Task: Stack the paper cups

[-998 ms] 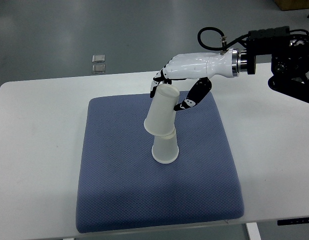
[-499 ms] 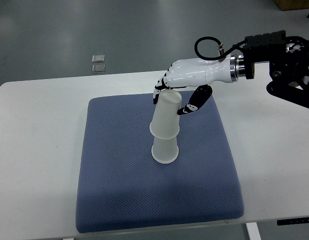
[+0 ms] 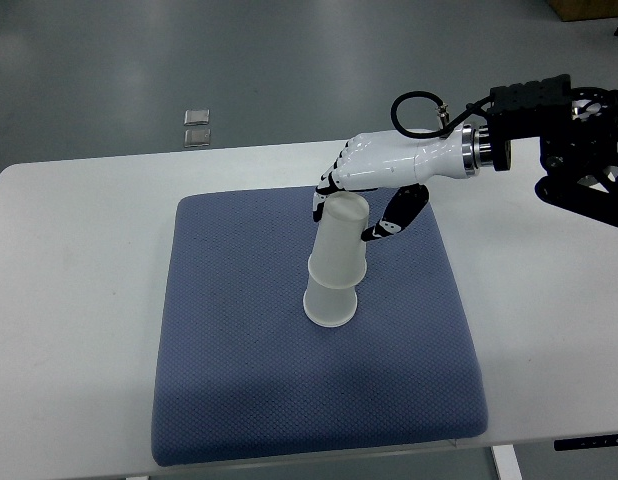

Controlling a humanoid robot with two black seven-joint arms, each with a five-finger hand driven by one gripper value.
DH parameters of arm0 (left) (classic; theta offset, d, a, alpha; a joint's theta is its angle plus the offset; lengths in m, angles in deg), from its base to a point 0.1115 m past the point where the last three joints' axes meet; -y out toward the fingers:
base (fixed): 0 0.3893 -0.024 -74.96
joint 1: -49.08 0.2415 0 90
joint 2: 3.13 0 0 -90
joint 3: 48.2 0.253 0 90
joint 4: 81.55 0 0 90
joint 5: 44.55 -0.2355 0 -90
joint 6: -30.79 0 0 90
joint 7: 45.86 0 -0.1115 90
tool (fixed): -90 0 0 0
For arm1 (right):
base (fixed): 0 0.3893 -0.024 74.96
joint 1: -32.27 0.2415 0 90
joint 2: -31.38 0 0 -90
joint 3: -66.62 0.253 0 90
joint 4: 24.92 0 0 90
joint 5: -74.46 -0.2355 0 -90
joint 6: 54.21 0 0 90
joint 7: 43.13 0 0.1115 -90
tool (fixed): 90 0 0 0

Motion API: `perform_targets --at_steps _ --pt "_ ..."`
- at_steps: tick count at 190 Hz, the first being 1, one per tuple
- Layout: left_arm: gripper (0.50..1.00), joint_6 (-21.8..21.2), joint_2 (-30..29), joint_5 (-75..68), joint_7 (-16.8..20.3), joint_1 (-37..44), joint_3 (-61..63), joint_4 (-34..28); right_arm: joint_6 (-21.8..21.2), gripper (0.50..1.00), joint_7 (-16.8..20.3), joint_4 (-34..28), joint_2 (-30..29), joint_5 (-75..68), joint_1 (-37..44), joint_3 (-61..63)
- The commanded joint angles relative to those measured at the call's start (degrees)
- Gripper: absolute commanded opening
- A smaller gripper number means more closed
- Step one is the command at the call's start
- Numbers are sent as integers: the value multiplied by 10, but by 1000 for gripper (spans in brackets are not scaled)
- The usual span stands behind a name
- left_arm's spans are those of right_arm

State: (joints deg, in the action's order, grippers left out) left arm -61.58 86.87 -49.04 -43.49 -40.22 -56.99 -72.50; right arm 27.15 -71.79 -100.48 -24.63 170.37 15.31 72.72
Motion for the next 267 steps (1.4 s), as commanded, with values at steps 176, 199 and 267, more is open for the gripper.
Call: perform_targets --at_steps 176,199,267 --pt "1000 0 0 0 0 0 0 0 13 891 -37 -14 10 -24 -26 3" --pt "1000 0 0 0 0 0 0 0 12 891 -27 -10 11 -107 -30 11" --pt "1000 0 0 0 0 0 0 0 11 891 101 135 -39 -455 -142 175"
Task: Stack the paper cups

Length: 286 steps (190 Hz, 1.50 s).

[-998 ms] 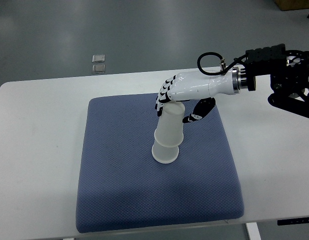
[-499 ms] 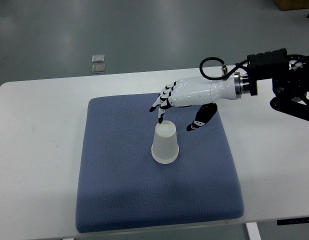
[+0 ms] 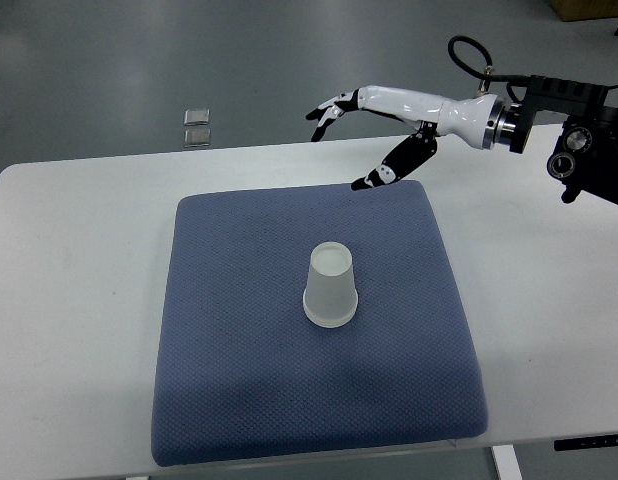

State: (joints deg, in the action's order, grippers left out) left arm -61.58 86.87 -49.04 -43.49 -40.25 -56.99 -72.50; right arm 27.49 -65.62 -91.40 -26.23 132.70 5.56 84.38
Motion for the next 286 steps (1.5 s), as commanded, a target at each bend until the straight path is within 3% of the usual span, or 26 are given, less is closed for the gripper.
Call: perform_targets --at_steps 1,29,79,154,205,242,286 --pt "1000 0 0 0 0 0 0 0 7 891 39 44 -23 -78 -44 59" --pt "1000 0 0 0 0 0 0 0 48 891 74 115 -67 -120 -104 127" --pt "1000 0 0 0 0 0 0 0 78 891 81 169 -100 -195 -166 167" --pt "1000 0 0 0 0 0 0 0 143 891 89 169 -146 -334 -201 187" --pt "1000 0 0 0 0 0 0 0 154 891 108 169 -194 -341 -225 249" --pt "1000 0 0 -1 0 0 0 0 188 917 104 165 -214 -339 -240 272" --pt "1000 0 0 0 0 0 0 0 190 919 102 166 -227 -339 -244 285"
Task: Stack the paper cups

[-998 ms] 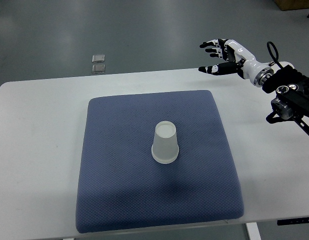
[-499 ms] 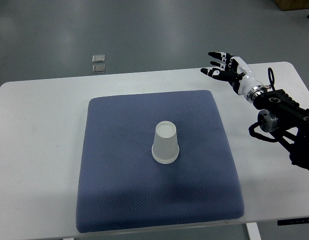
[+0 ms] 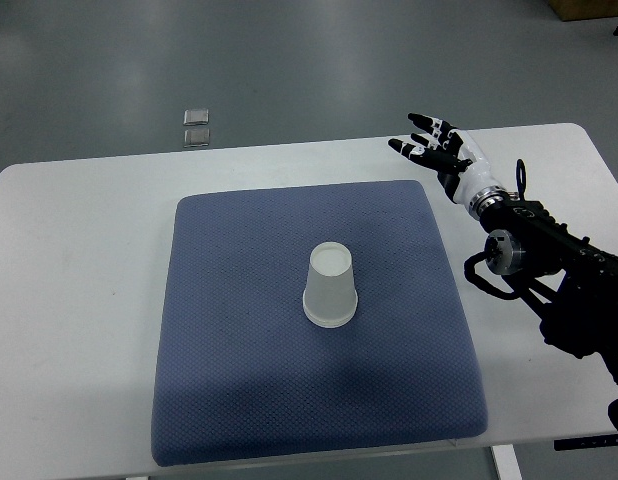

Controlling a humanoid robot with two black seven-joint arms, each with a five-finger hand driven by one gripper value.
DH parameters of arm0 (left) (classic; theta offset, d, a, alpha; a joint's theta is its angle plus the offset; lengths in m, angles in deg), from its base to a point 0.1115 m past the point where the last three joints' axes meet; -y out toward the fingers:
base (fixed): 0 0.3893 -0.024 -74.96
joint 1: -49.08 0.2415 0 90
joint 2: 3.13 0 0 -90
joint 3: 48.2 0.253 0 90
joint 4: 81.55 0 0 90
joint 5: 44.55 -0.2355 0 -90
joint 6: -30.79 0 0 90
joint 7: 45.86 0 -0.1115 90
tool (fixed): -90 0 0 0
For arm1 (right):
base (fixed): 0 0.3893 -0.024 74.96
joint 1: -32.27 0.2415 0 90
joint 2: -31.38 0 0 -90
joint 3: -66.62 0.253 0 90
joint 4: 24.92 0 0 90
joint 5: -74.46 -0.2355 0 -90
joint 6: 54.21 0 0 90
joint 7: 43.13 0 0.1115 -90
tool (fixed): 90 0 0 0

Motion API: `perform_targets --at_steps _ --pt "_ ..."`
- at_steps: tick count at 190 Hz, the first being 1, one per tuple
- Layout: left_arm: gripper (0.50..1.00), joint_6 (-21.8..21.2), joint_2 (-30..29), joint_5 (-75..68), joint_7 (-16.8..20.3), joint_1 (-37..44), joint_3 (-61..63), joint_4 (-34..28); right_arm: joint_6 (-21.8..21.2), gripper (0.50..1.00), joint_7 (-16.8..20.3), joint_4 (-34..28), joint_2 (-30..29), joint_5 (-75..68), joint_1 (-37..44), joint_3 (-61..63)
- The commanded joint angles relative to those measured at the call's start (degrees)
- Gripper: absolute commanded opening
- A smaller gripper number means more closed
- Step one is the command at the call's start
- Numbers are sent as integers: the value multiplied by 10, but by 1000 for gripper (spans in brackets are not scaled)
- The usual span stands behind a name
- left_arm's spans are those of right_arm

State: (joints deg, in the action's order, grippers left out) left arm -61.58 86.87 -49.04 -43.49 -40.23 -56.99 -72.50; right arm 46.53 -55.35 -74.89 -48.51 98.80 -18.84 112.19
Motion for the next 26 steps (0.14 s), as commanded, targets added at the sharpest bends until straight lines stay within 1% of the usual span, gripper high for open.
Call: perform_targets --at_steps 1,26 --pt "1000 0 0 0 0 -1 0 0 0 919 -1 0 -5 0 0 7" --pt "1000 0 0 0 0 0 0 0 0 919 -2 0 -8 1 -1 7"
